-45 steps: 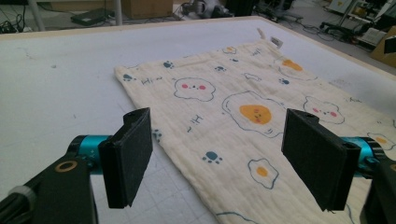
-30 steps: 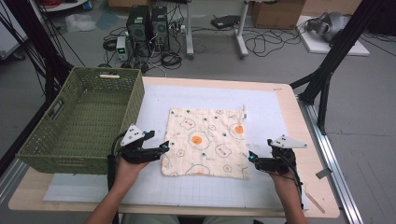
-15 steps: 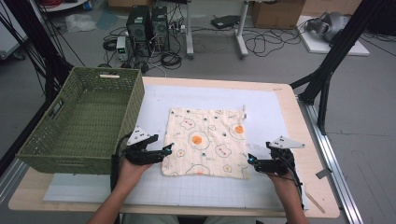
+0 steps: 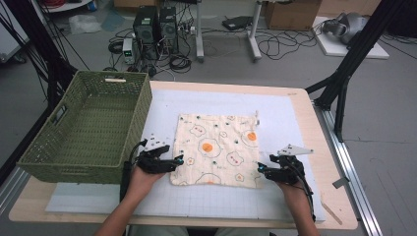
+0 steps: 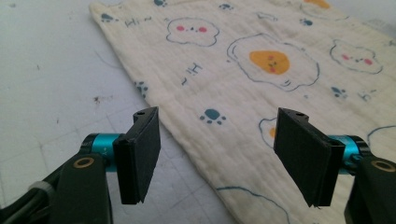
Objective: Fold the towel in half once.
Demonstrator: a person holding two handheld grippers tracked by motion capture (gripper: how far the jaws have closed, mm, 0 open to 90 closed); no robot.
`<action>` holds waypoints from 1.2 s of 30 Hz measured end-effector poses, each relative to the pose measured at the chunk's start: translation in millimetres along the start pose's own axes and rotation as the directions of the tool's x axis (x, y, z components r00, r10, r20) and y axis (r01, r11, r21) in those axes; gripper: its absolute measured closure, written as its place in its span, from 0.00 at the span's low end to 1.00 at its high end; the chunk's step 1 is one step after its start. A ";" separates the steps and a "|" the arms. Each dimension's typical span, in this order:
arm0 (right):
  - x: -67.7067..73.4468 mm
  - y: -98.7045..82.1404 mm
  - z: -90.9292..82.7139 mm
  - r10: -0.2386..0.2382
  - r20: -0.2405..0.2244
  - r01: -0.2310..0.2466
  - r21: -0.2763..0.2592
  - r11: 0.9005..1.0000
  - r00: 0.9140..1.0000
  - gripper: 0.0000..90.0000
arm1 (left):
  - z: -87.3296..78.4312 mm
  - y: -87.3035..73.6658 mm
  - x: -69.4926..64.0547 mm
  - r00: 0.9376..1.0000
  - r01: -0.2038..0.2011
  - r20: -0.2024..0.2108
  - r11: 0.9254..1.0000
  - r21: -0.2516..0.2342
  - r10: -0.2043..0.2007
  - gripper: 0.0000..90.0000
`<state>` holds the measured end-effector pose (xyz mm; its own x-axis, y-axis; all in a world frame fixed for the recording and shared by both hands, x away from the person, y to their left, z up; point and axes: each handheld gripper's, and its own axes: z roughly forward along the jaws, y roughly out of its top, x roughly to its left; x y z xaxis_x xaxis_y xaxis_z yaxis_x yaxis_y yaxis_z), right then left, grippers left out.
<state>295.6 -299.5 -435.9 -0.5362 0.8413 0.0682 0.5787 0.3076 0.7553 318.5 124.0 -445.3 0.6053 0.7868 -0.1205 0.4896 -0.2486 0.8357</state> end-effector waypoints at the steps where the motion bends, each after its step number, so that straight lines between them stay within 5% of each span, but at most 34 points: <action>1: -0.4 -0.3 1.3 0.001 -0.007 -0.001 0.010 1.000 1.000 0.50 | 0.6 -0.4 0.2 1.000 -0.004 -0.012 1.000 0.013 0.004 0.37; 6: 5.2 0.2 4.1 0.000 -0.021 0.001 0.045 0.999 1.000 0.69 | 3.2 -3.2 0.0 1.000 -0.023 0.015 0.996 0.088 0.022 0.53; 8: 7.4 -0.2 6.6 -0.008 -0.025 0.010 0.069 0.998 1.000 0.76 | 2.7 -3.5 -2.5 0.998 -0.066 -0.015 0.993 0.103 0.068 0.64; 12: 9.4 0.3 8.6 -0.003 -0.052 0.008 0.095 0.995 0.999 0.96 | -0.3 -4.1 -0.5 0.998 -0.057 0.015 0.992 0.109 0.056 0.93; 14: 13.1 0.8 8.2 -0.009 -0.054 0.014 0.101 0.995 0.999 0.99 | -1.4 -3.4 -2.4 0.998 -0.056 0.012 0.991 0.121 0.055 0.96; 22: 10.8 -5.1 -3.1 -0.005 -0.071 0.015 0.138 0.990 0.997 1.00 | -14.2 -6.3 -1.8 0.999 -0.041 0.030 0.989 0.143 0.037 0.97; 24: 8.4 -4.9 -2.6 0.004 -0.079 0.007 0.139 0.990 0.997 1.00 | -12.8 -4.5 0.4 1.000 -0.004 0.019 0.992 0.123 0.002 0.89; 27: 2.4 1.3 0.9 0.018 -0.079 -0.010 0.105 0.994 0.997 0.87 | -5.3 0.7 3.8 0.999 0.032 0.006 0.998 0.055 -0.032 0.56; 33: -12.8 16.6 11.0 0.048 -0.028 -0.046 0.067 0.997 0.998 0.71 | 13.5 17.1 17.2 0.998 0.021 -0.057 1.000 -0.002 -0.021 0.53; 36: -19.4 22.0 16.1 0.052 0.005 -0.052 0.051 0.997 0.999 0.60 | 23.8 26.7 27.0 0.996 0.060 -0.072 0.998 -0.022 -0.061 0.53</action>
<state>328.7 -301.9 -431.1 -0.5025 0.8582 0.1045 0.6367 0.2856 0.7163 362.8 125.1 -439.0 0.5274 0.8392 -0.1327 0.5108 -0.1884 0.8388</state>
